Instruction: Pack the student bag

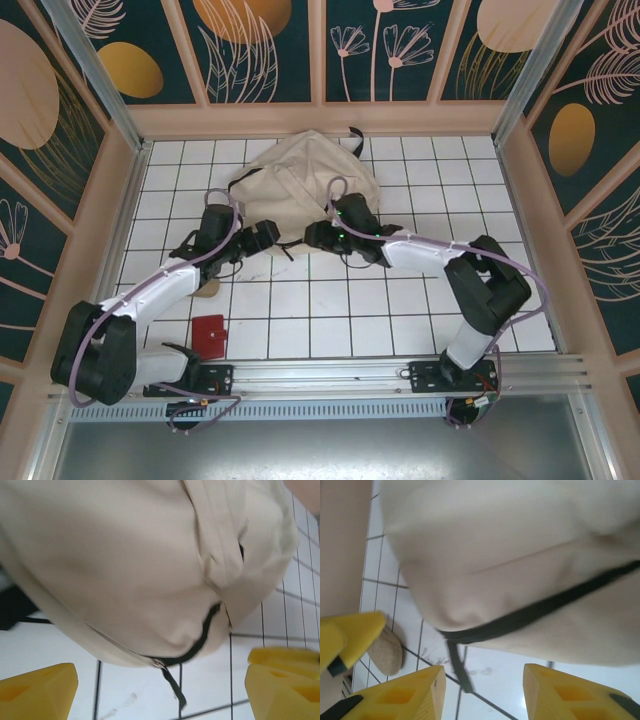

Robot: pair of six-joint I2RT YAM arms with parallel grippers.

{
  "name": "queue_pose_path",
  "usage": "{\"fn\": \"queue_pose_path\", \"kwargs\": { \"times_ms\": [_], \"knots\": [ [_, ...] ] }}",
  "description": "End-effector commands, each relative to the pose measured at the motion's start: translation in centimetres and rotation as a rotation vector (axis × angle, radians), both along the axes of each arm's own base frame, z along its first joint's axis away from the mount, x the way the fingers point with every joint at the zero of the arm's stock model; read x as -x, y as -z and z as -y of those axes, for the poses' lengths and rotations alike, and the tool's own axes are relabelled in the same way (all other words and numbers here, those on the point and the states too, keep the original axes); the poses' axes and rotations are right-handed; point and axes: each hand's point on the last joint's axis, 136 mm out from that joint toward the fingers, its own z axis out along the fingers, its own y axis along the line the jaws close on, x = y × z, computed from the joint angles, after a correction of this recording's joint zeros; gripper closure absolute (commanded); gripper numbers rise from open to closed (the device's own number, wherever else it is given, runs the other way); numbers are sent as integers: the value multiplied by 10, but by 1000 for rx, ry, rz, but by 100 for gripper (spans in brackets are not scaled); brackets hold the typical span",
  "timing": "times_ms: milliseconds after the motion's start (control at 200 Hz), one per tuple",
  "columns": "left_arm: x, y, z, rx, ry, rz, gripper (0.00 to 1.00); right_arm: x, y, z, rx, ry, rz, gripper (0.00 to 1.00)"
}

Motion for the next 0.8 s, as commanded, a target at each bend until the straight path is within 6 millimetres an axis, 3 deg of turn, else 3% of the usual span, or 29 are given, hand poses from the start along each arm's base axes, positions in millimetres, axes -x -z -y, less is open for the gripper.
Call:
{"fn": "queue_pose_path", "kwargs": {
  "times_ms": [0, 175, 400, 590, 796],
  "knots": [
    [3, 20, -37, -37, -157, -78, 12, 13, 21, -19, 122, -103, 22, 53],
    [-2, 25, -48, 8, -214, -103, 12, 18, 34, -50, 254, -221, 102, 52],
    [-5, 36, -50, 31, -257, -139, 12, 2, 48, -47, 421, -203, 165, 58],
    [-6, 39, -48, 43, -249, -144, 12, 2, 53, -54, 499, -243, 195, 66],
    [-3, 41, -49, 34, -250, -149, 11, 6, 61, -53, 604, -249, 213, 67]
  ]
}}
